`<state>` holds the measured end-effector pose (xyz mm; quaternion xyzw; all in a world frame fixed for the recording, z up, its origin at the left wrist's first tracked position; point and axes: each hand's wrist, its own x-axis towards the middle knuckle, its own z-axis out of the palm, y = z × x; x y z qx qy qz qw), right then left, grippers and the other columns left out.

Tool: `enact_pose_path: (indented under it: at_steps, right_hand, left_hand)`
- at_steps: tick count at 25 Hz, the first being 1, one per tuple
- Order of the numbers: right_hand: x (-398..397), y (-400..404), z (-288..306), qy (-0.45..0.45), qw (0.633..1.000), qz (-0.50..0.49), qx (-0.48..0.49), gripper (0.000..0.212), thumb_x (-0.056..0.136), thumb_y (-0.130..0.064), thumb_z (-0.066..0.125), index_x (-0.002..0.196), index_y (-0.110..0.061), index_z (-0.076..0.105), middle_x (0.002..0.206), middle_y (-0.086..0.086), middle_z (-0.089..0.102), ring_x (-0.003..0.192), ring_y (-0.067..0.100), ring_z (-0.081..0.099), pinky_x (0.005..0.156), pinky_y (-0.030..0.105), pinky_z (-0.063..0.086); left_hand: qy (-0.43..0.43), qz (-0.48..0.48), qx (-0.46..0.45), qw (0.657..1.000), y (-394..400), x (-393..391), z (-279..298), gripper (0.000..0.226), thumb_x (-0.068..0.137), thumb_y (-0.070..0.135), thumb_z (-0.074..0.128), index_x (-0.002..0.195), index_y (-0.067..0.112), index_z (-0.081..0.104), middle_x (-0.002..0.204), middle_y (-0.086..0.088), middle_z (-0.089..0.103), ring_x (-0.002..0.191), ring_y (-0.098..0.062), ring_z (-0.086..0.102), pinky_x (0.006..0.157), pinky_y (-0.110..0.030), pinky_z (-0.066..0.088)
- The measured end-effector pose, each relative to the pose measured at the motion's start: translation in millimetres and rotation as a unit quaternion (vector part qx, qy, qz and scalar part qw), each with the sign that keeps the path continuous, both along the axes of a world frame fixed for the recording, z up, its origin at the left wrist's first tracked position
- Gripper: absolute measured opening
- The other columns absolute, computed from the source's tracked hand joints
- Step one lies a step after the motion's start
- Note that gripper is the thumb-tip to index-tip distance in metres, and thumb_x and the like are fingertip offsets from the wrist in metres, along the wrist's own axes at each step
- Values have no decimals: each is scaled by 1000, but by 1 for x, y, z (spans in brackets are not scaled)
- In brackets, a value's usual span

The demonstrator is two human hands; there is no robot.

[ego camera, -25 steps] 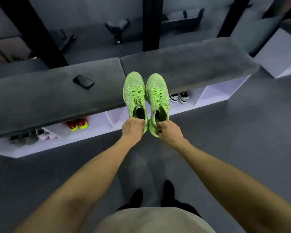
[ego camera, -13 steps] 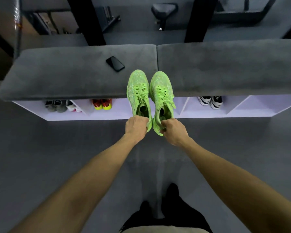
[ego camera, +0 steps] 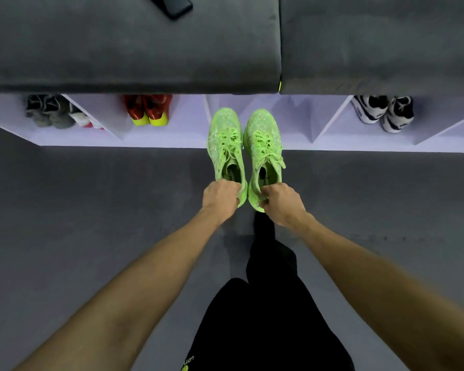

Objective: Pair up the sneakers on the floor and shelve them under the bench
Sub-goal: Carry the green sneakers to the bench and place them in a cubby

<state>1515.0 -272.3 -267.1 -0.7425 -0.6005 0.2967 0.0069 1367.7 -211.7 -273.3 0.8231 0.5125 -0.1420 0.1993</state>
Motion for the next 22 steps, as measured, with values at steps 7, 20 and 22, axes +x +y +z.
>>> enact_pose_path:
  at_steps: [7,20,22]
  right_hand:
    - [32,90,-150,-18,1000,-3,-14,16,86,-17,59,98,-8,65,98,16,63,91,40,60,66,34,39]
    - [67,269,-299,-54,998,-8,26,28,90,-20,57,117,-16,62,112,18,62,106,40,59,84,37,49]
    - [70,289,-305,-51,998,-20,32,29,90,-19,57,118,-17,62,112,17,61,106,39,59,83,36,48]
  left_hand:
    - [3,10,-18,1000,91,34,-146,10,85,7,59,81,16,57,95,-13,65,91,-36,62,65,-33,40]
    - [-23,9,68,997,269,76,-309,18,88,13,62,105,16,65,107,-12,66,101,-34,62,78,-35,49]
    - [-30,13,78,996,289,81,-317,17,88,13,62,104,16,65,106,-13,66,101,-34,63,78,-35,49]
